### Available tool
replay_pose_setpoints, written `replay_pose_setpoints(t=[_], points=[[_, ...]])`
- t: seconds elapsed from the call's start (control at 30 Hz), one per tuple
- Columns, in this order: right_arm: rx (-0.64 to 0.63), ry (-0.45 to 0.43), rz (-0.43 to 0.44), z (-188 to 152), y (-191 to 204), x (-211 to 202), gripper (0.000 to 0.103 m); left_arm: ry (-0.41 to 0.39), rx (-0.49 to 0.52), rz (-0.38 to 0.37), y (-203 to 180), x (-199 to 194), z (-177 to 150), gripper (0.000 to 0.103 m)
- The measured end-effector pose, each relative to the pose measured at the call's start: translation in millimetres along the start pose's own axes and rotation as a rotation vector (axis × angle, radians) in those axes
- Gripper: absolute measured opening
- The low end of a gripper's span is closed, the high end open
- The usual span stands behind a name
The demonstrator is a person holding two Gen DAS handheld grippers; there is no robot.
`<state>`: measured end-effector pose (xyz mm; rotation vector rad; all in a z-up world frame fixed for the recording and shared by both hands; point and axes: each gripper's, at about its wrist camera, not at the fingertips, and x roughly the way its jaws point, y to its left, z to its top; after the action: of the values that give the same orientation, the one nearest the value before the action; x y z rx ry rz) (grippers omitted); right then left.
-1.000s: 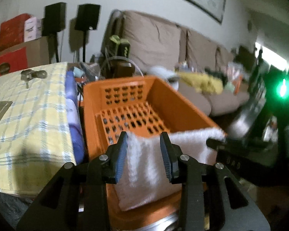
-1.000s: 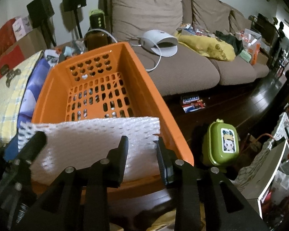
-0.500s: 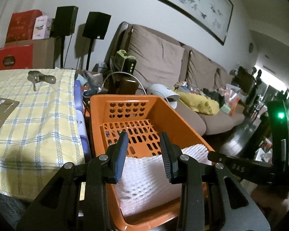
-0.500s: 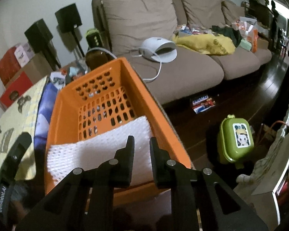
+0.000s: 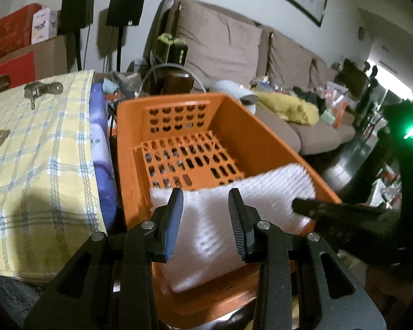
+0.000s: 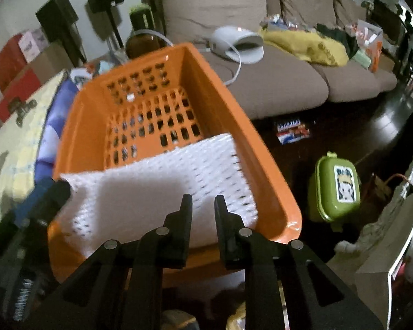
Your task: Organize objects
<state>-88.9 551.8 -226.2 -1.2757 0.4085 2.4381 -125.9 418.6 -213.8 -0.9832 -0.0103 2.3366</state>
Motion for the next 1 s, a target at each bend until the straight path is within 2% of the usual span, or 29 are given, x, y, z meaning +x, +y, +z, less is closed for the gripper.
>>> replay_pose_setpoints(t=[0.17,0.3,0.5,0.63,0.83,1.0], points=[[0.006,0.042,-0.021,-0.4,-3.6,7.5,0.016,0.057,0.016,0.028,-3.2,12.8,-6.7,0.031],[0.046,0.013,0.002,2.9,-12.6,1.1,0.016,0.055,0.041,0.040,-7.8,13.3,-9.0,0.031],[0.181,-0.016,0.031,5.3,-38.7,-8.1,0.017,0.069,0.058,0.048,-10.5,16.2,-10.4,0.031],[0.257,-0.020,0.099,5.1,-51.8,-10.1,0.017,0.064,0.061,0.059,-8.2,15.1,-10.2,0.031],[0.243,-0.065,0.118,9.7,-47.0,-18.3,0.018,0.106,0.056,0.053,-7.3,21.2,-10.9,0.031],[0.200,-0.052,0.114,10.0,-37.0,-15.6,0.018,0.116,0.073,0.056,-10.8,23.7,-12.6,0.031]])
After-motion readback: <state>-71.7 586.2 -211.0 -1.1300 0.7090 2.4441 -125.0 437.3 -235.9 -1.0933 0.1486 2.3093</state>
